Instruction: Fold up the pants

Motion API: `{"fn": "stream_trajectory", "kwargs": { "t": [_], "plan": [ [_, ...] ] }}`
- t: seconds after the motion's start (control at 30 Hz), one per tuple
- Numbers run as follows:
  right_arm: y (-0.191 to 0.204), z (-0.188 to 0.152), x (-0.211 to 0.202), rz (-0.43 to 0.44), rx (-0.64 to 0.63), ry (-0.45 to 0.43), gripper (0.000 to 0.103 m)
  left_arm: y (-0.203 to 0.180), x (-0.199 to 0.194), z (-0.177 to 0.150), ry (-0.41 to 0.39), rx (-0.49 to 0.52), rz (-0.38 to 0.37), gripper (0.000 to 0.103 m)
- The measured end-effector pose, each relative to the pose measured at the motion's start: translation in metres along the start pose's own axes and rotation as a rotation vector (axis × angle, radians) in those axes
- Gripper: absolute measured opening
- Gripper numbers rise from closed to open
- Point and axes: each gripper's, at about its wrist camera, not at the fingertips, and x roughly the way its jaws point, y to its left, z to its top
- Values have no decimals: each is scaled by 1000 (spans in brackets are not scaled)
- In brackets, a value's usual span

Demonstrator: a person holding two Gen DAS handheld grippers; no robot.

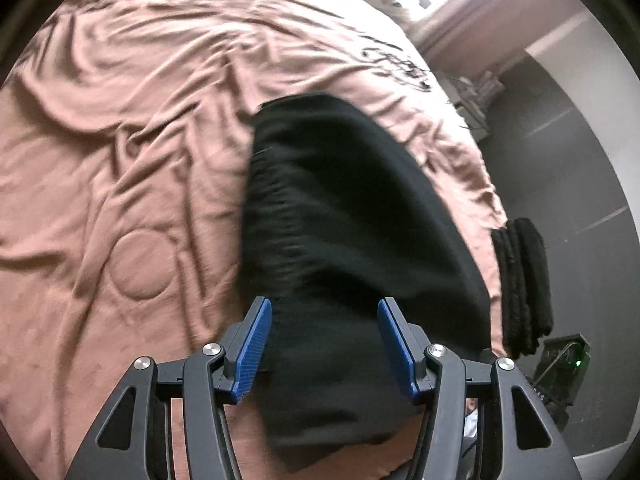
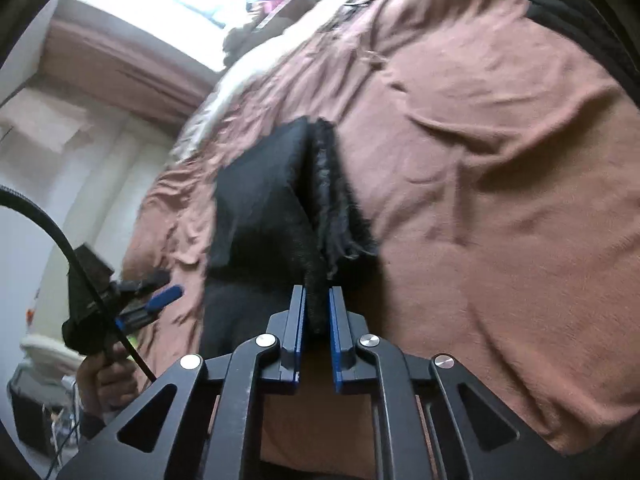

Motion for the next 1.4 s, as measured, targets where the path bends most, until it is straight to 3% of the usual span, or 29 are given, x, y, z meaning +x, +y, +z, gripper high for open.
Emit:
{"fn": "stream_trajectory", "kwargs": {
  "t": [0.13, 0.27, 0.33, 0.37, 0.4, 0.67, 0.97, 1.1, 1.23, 1.4],
  "plan": [
    [-3, -1, 5, 3, 15, 14, 8, 13, 13, -4, 29, -24, 8, 58],
    [10, 6, -1, -6, -37, 4, 15, 23, 25, -8, 62, -53, 7, 58],
    [14, 10, -4, -15, -64, -8, 32, 26, 31, -10, 76, -61, 3, 58],
    [13, 13, -4, -4, -71, -14, 51, 28, 33, -11, 81, -66, -5, 58],
    [15, 15, -3, 3, -80, -19, 59, 29, 35, -12, 84, -72, -16, 58],
    [25, 38, 44, -8, -172, 52, 59, 46, 45, -20, 104, -152, -139, 58],
    [25, 53, 86, -24, -210, 129, 59, 50, 58, -26, 107, -177, -195, 50],
    [22, 54, 94, -2, -181, 148, 45, 43, 50, -26, 68, -159, -183, 28],
    [21, 57, 91, 54, -112, 160, 33, 43, 33, -26, 39, -169, -215, 25],
    [38, 48, 93, 41, -135, 181, 27, 56, 9, -27, 14, -164, -190, 24]
  ]
}}
